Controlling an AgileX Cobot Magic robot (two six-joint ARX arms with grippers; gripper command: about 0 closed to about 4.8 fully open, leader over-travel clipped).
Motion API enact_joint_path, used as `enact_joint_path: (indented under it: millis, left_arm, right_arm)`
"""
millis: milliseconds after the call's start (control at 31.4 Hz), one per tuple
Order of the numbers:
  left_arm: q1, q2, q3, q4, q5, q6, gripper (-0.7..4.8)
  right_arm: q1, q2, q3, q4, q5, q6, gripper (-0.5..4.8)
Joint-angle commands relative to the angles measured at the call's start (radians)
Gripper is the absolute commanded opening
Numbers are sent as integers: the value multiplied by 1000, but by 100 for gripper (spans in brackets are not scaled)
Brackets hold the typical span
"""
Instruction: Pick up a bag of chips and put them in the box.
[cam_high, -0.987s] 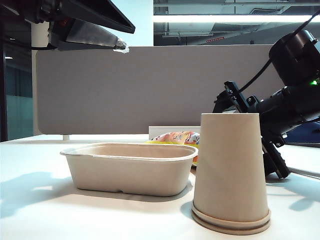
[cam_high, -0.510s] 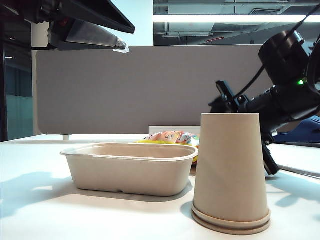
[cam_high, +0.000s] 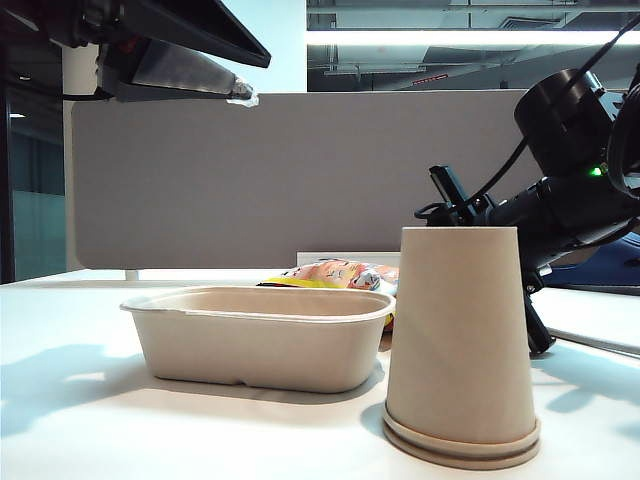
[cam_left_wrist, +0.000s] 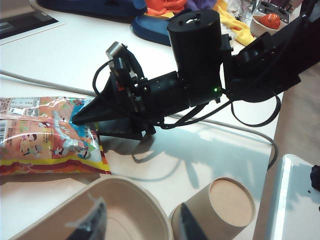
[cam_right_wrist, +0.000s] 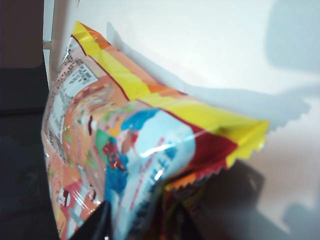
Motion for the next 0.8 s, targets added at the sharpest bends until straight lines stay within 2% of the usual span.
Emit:
enact_joint_path:
  millis: [32, 127, 191, 382, 478, 669, 796]
  left_arm:
    - [1, -2, 5, 14, 0, 1, 187]
    - [1, -2, 5, 14, 0, 1, 187]
    - [1, -2, 5, 14, 0, 1, 187]
    - [1, -2, 5, 14, 1, 0, 187]
    - [1, -2, 5, 13, 0, 1, 187]
    - [1, -2, 5, 14, 0, 0, 187]
    - [1, -2, 5, 14, 0, 1, 187]
  right_arm:
    - [2, 11, -5, -28, 11, -32, 134]
    - [2, 11, -5, -20, 10, -64, 124]
    - [2, 11, -5, -9, 7, -90, 85]
    - [1, 10, -5, 20, 4, -124, 82]
    - [1, 10, -5, 42, 4, -130, 45]
    - [1, 10, -5, 69, 4, -152, 11]
    - [1, 10, -4, 76, -7, -163, 7]
